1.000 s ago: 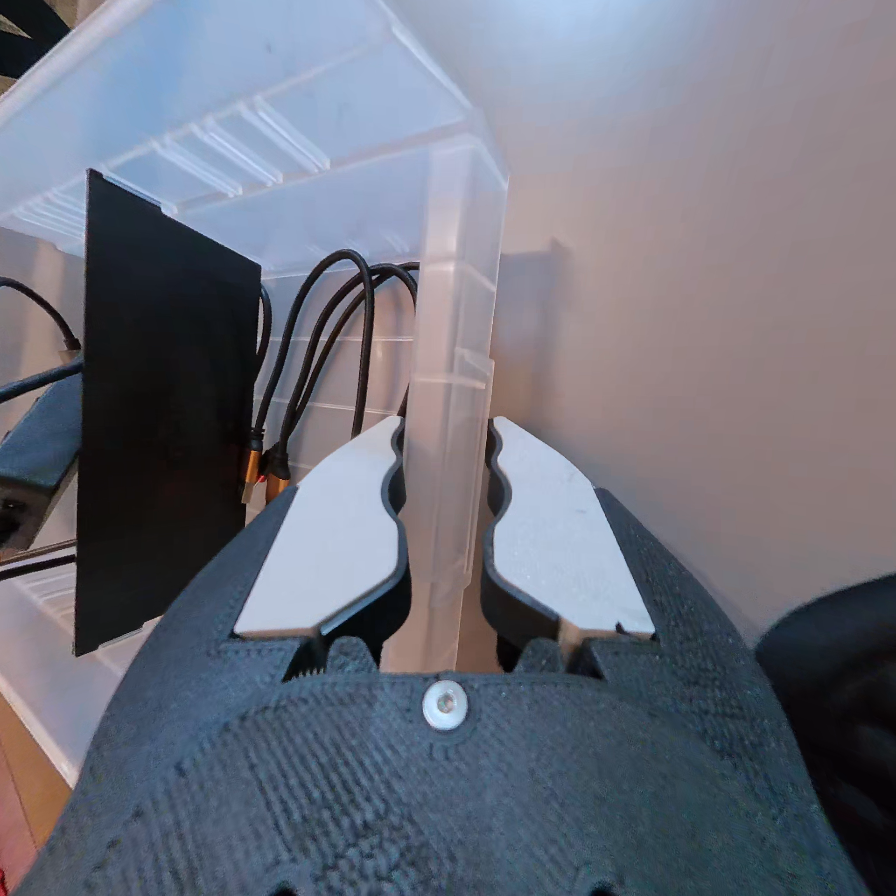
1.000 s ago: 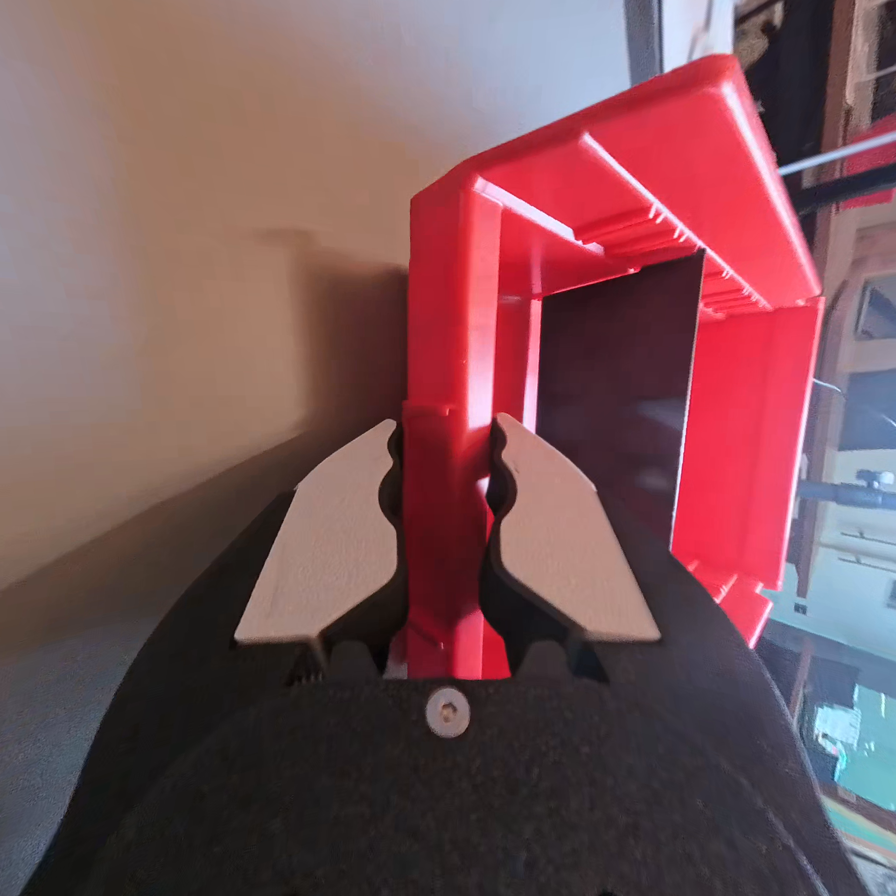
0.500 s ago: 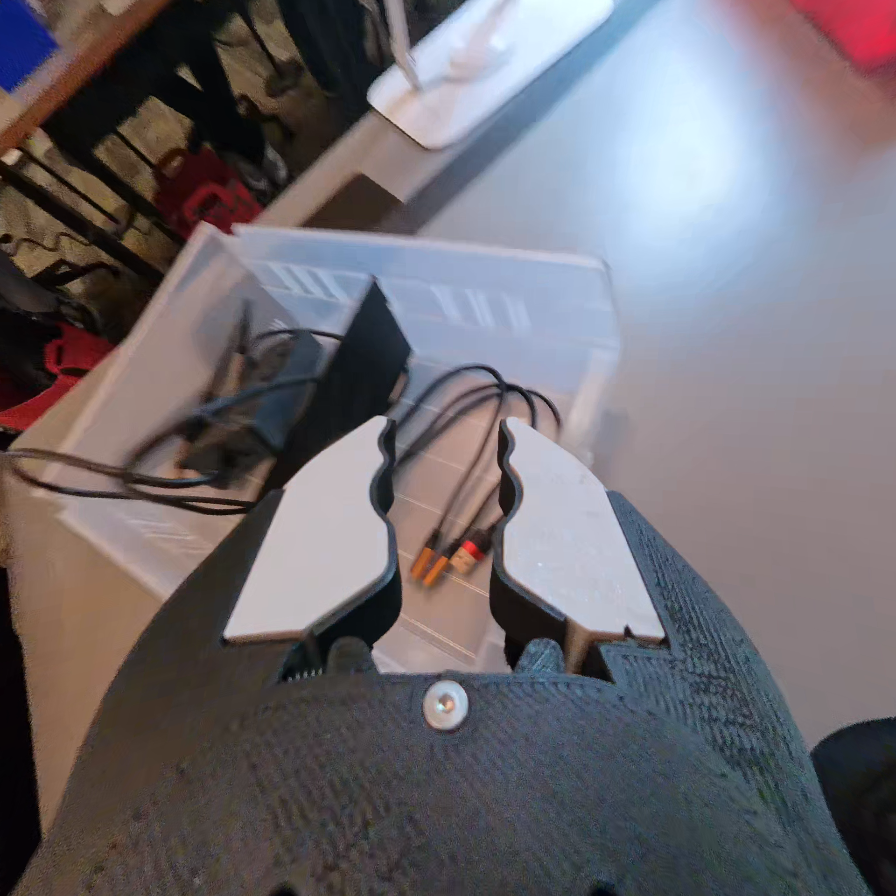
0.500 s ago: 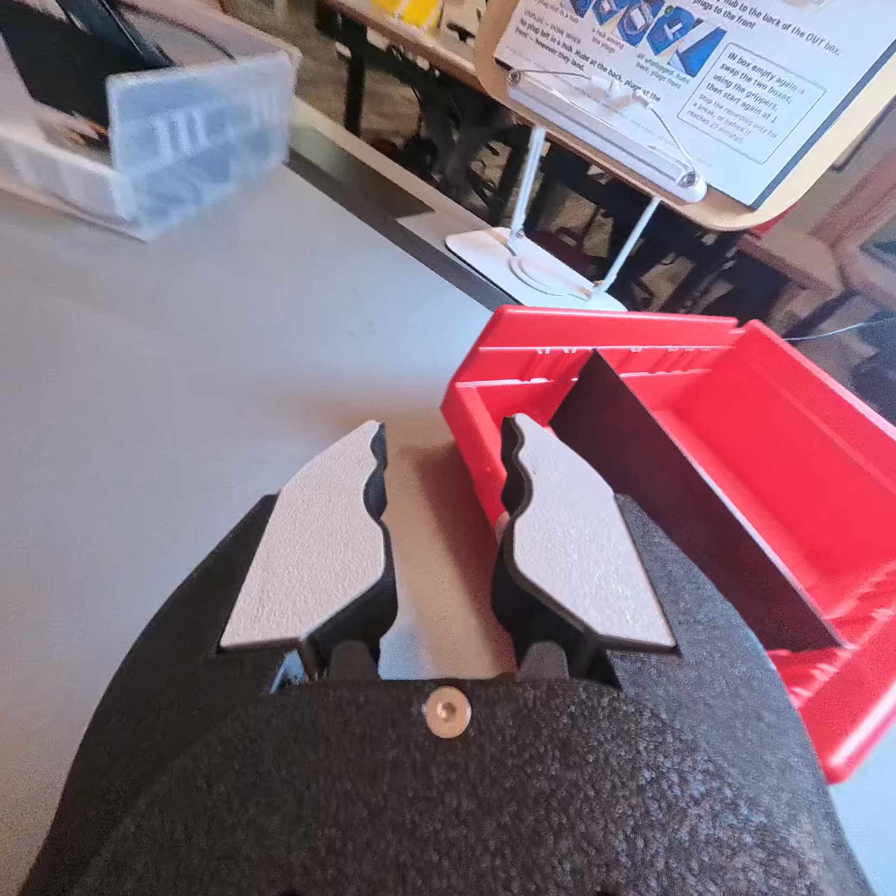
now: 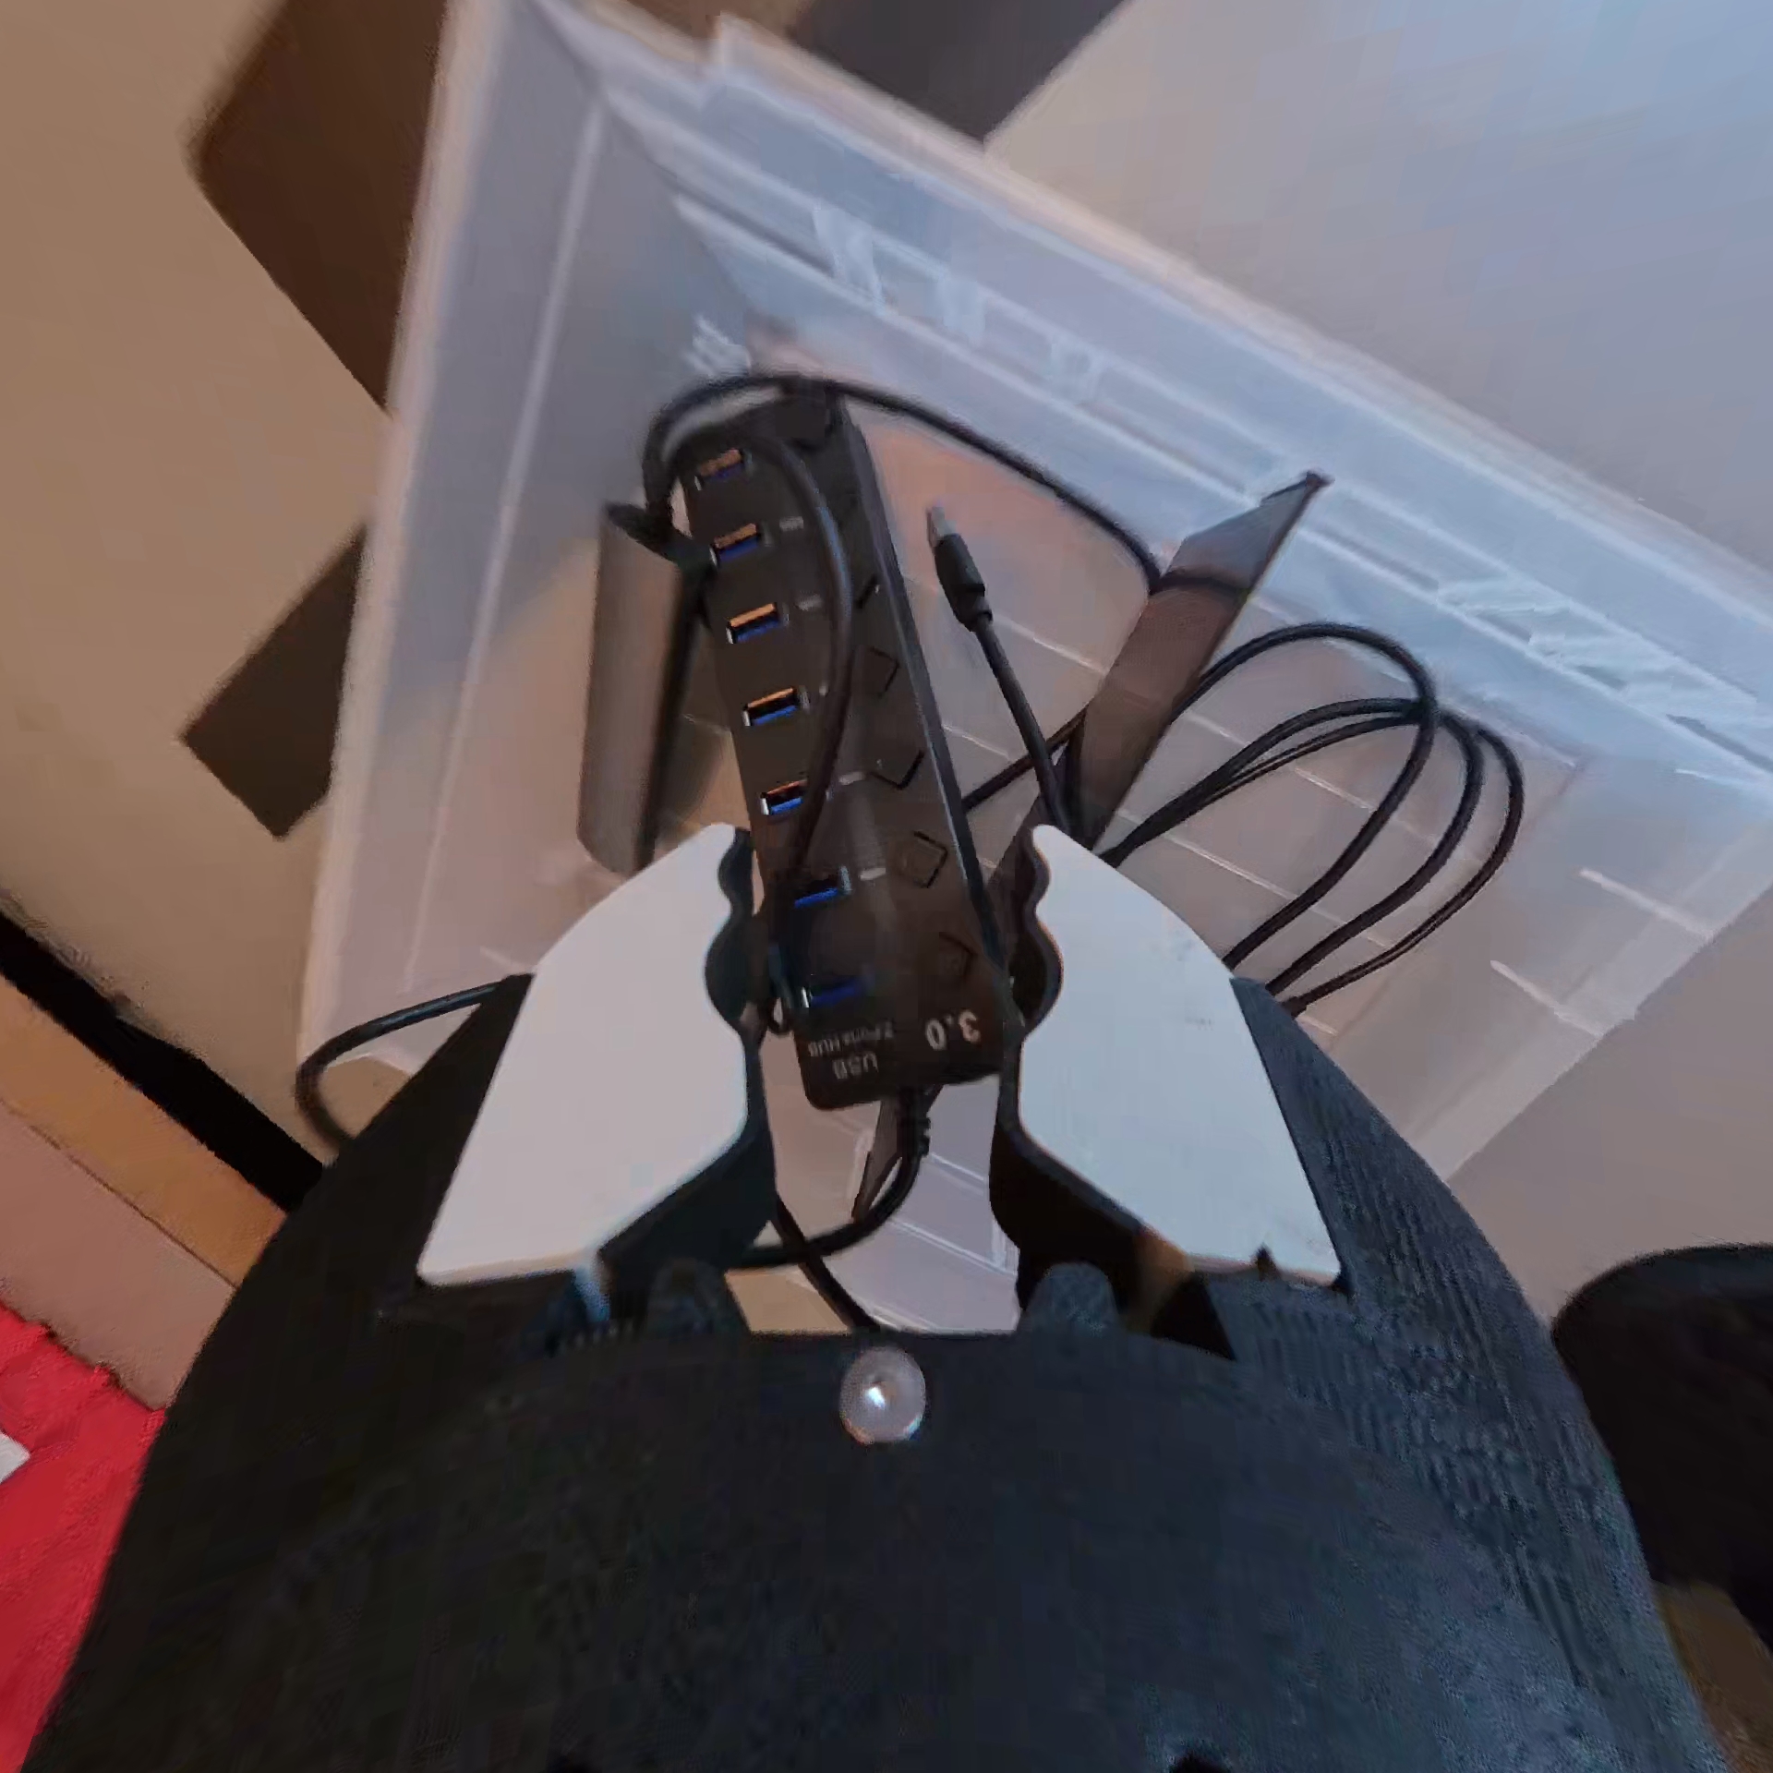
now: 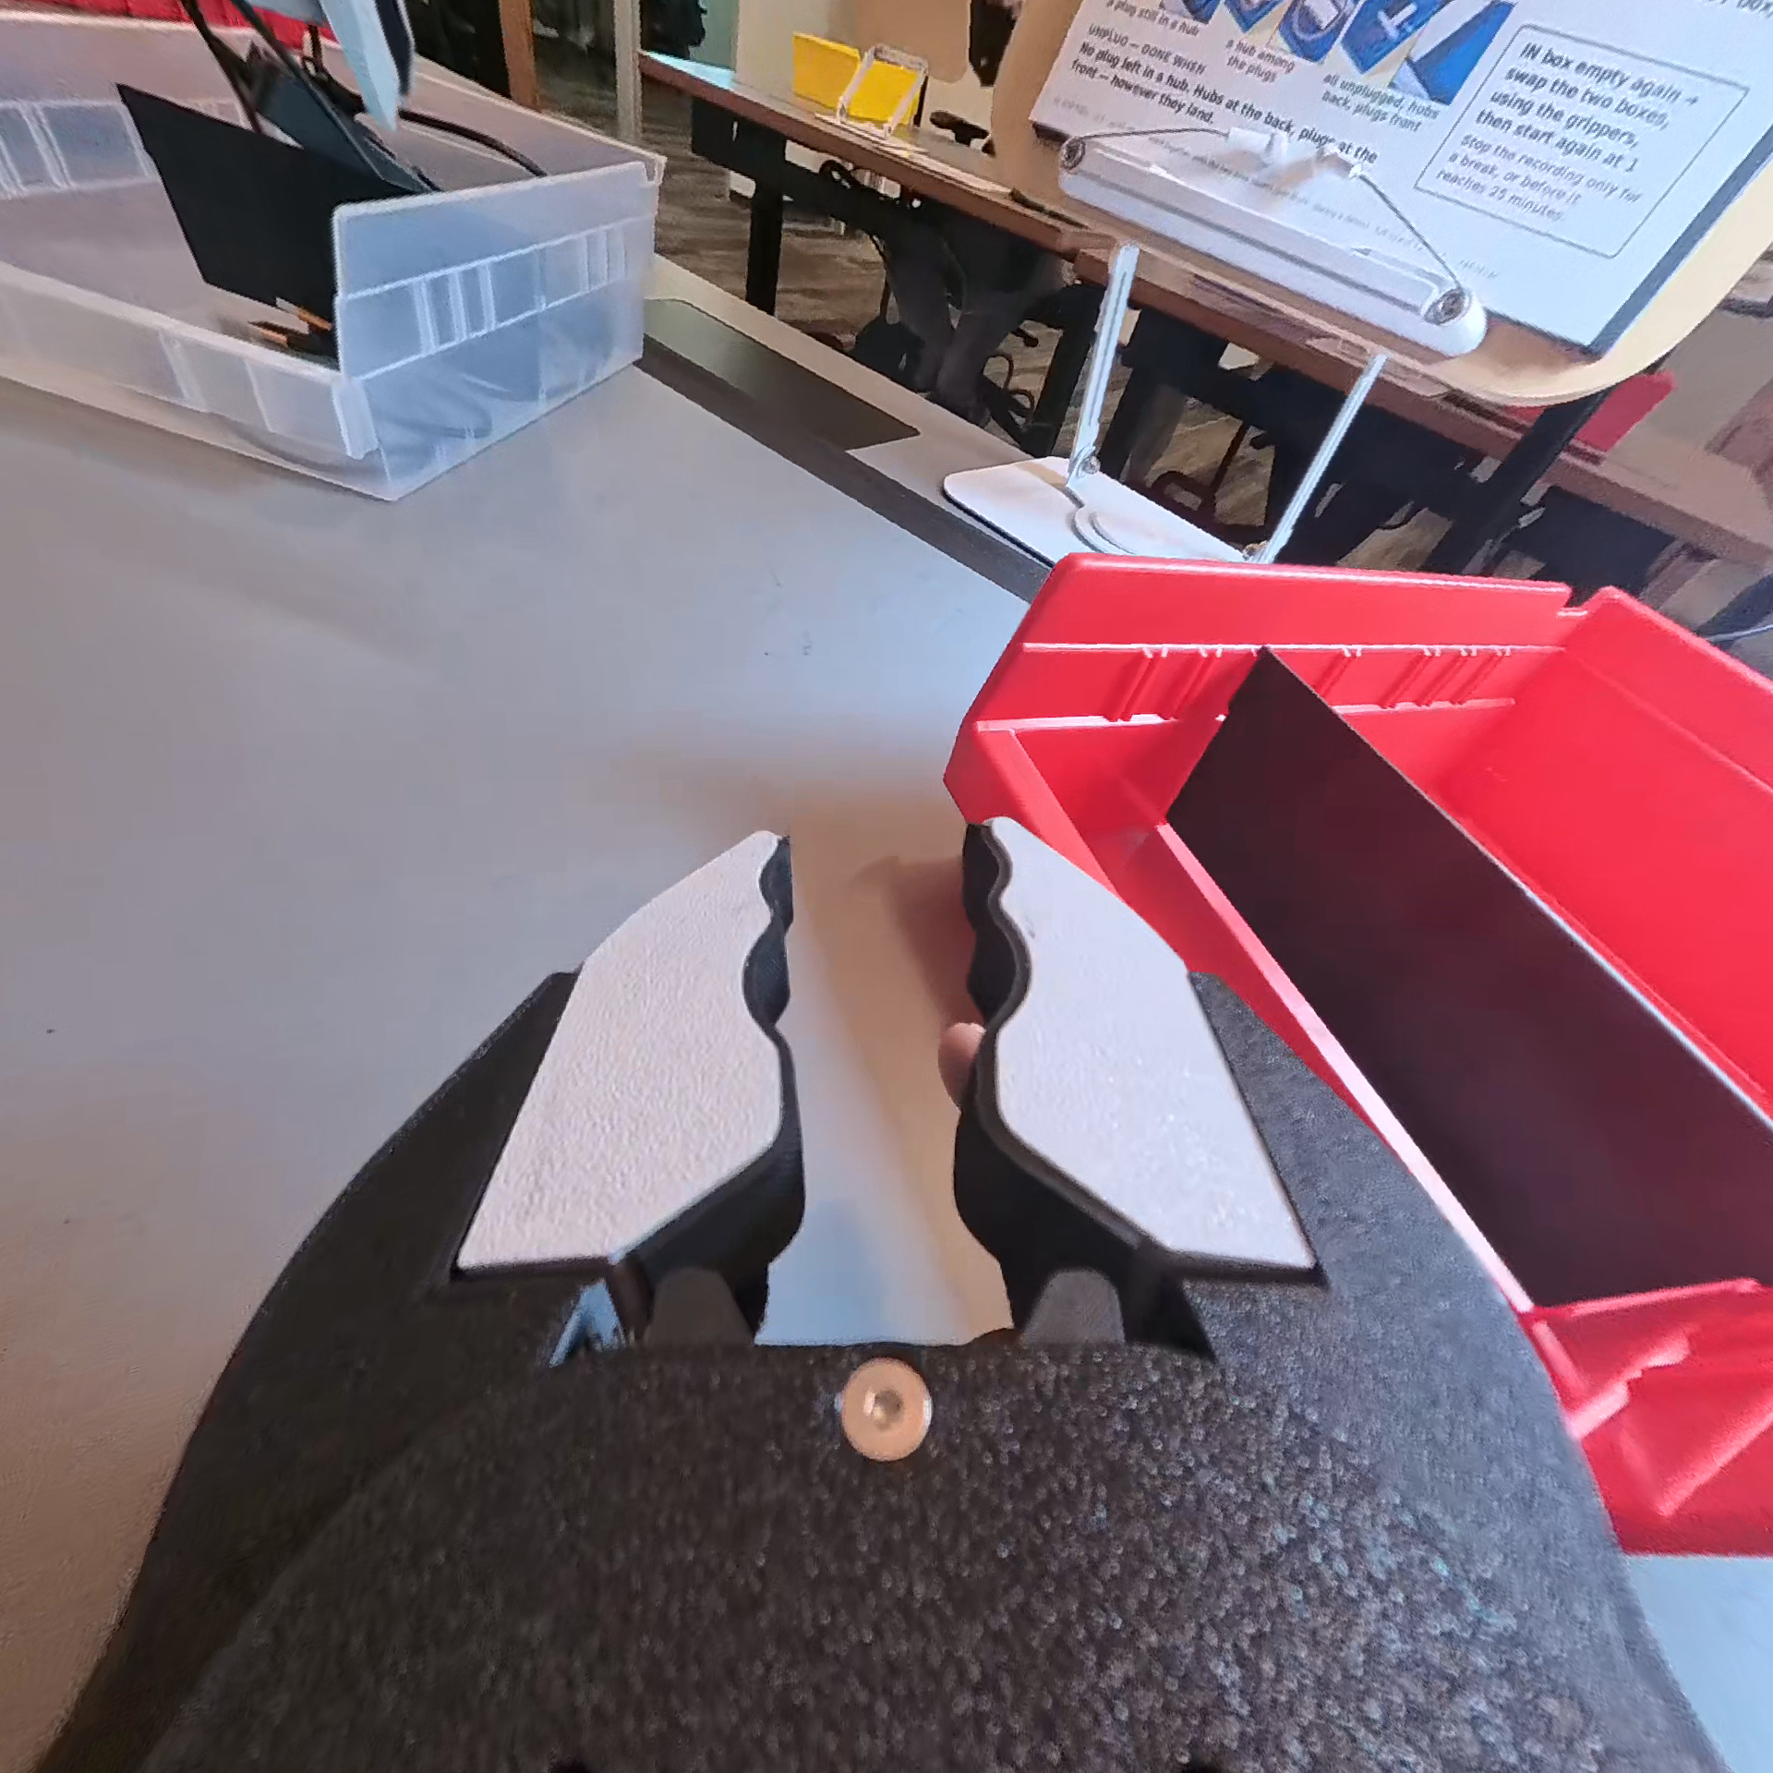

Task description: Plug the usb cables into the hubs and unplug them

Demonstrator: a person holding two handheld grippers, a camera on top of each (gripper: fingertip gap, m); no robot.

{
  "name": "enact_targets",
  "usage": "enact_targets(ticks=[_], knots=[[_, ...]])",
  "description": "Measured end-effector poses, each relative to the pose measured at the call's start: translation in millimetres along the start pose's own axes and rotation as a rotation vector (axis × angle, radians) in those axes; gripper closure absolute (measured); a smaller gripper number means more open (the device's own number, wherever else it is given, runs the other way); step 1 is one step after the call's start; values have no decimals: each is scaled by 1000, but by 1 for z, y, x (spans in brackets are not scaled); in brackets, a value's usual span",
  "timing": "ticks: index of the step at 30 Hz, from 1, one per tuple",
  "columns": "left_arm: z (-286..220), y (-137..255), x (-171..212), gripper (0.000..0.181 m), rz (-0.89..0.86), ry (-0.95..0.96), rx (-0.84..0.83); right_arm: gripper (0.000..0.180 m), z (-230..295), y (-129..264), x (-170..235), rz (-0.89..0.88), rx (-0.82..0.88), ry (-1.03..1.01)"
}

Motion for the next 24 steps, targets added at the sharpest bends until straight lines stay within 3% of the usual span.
enact_targets(ticks=[4, 10, 19, 24], knots=[[17, -26, 11, 117, 193, 87, 42, 145, 4, -3, 8, 21, -17, 18], [16, -37, 8, 126, 216, 133, 111, 146, 6, -5, 12, 40, -32, 30], [27, -49, 17, 127, 273, 22, -63, 150, 2, 0, 8, 27, -3, 55], [29, -13, 9, 128, 161, -37, -158, 152, 2, 1, 7, 22, 10, 78]])
Point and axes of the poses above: each gripper's, where its closed fingertips meet, y back along the fingers, x out of its underside, z = x × y across the jaws, the point moved 1 cm from there along y, back along the fingers, and after that the axes turned 11 degrees about x, right-handed, at the moved point
